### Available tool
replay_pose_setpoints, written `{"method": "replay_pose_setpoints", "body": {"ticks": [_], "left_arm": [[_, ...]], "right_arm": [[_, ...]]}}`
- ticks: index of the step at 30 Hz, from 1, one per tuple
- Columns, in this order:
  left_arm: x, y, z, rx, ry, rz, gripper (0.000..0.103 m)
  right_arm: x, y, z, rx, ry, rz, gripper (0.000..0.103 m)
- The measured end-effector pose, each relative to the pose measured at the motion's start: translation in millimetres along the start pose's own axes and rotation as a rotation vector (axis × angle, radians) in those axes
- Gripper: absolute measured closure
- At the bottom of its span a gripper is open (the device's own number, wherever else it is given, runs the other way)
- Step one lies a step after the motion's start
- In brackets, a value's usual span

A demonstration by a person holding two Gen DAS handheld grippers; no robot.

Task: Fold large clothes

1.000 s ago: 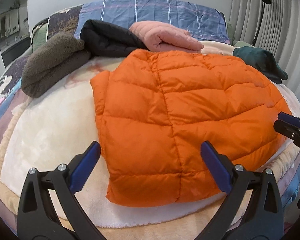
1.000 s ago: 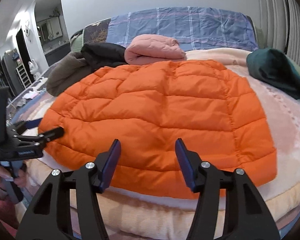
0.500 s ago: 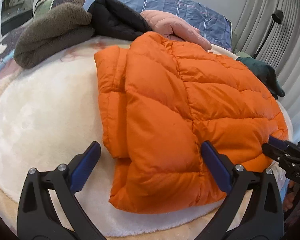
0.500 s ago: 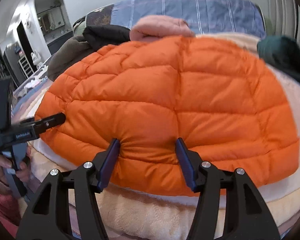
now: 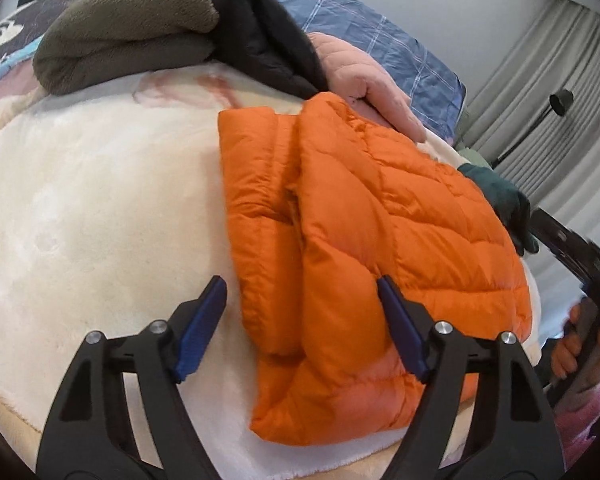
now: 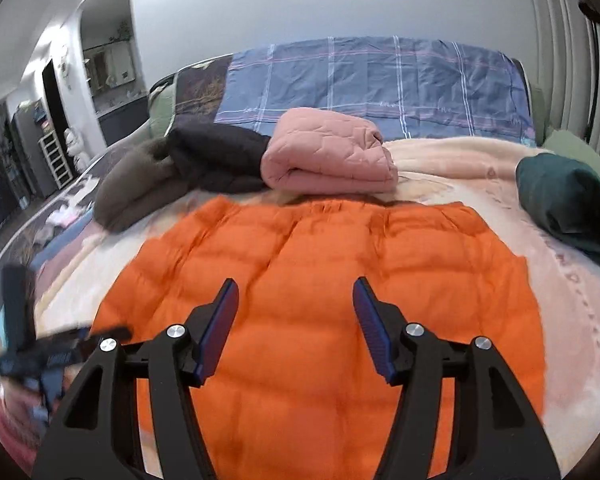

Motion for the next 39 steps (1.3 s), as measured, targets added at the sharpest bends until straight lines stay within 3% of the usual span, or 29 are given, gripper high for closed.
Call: {"method": "replay_pose_setpoints", "body": {"ticks": [3,6,10,13,16,18,20,22,23,24,28,30,32,33,39], "left_arm": [[3.5,6.9,1.1,0.011,0.012,0.006,0.024],[9.4,14.6,-0.8,0.006,-0.006,0.004,0.021],[20.7,23.5,-13.4,-0.009,-0.027,-0.013,0.017],[26.9,22.7,-20.5,-0.029,-0.076,-0.016,0.017],[27.7,20.3,-21.3,-0.018,-0.088,-0.009,0.019],[27.6,19.5,-19.5,-0.012,-0.087,-0.007,0.019],[27.4,19.2,-19.0,-0.008,-0.087,-0.007,0.019],[26.7,19.3,-19.3,-0.008,-0.092,-0.006,0.019],[26.2,19.9,-19.8,-0.011,-0.096,-0.006,0.019],[25.4,20.9,-19.9,-0.016,-0.114,-0.006,0.019],[24.9,32.8,-21.4,-0.009,-0.153,-0.019,0.020],[30.0,38.5,-23.4,-0.021,-0.181,-0.027,0.025],[38.3,41.8,-25.1,-0.032,-0.235,-0.045,0.043],[41.6,41.3,-24.7,-0.033,-0.257,-0.053,0.045],[32.5,46.5,-6.7,0.034,-0.283,-0.033,0.069]], "right_arm": [[69.2,-19.7,2.8,0.013,-0.034,-0.186,0.040],[77.1,-35.8,-6.3,-0.047,-0.074,-0.125,0.039],[67.0,-28.8,-5.1,-0.073,-0.060,-0.155,0.038],[53.9,-5.2,3.0,-0.031,-0.026,-0.143,0.038],[49.3,29.4,2.2,-0.069,-0.093,-0.070,0.038],[66.0,50.2,3.5,-0.059,-0.115,-0.073,0.039],[91.6,55.4,8.3,-0.018,-0.103,-0.131,0.040],[141.2,40.8,11.2,-0.014,-0.107,-0.246,0.043],[158.7,30.2,9.3,-0.034,-0.101,-0.258,0.041],[164.3,24.4,6.8,-0.060,-0.099,-0.211,0.040],[159.4,19.3,4.1,-0.076,-0.111,-0.186,0.040],[159.0,17.8,7.6,-0.058,-0.091,-0.185,0.039],[160.6,17.4,10.8,-0.041,-0.075,-0.180,0.039],[160.4,17.2,11.5,-0.035,-0.069,-0.178,0.039],[162.9,14.9,16.1,-0.010,-0.041,-0.171,0.039]]}}
Point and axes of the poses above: each gripper's, at about its wrist camera, not at the fingertips, and x roughly the way its jaws point, z to its right, y to its top, the point moved 2 cm from there along x, roughly the way its jaws point, and after that the axes turned 11 degrees about -y, right-handed, at the moved point
